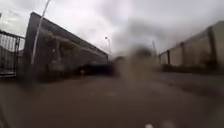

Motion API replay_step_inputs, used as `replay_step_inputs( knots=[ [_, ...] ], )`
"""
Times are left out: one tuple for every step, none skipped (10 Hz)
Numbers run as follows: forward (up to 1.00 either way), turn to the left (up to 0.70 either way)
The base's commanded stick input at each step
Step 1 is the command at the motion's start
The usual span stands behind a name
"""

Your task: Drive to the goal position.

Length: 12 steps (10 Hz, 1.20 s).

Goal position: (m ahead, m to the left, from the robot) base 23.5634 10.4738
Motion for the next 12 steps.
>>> replay_step_inputs(
  knots=[
    [0.50, 0.02],
    [0.50, 0.02],
    [0.50, 0.02],
    [0.50, 0.02],
    [0.50, 0.02],
    [0.50, 0.02],
    [0.50, 0.02],
    [0.50, 0.02],
    [0.50, 0.02],
    [0.50, 0.02],
    [0.50, 0.02],
    [0.50, 0.02]
  ],
)
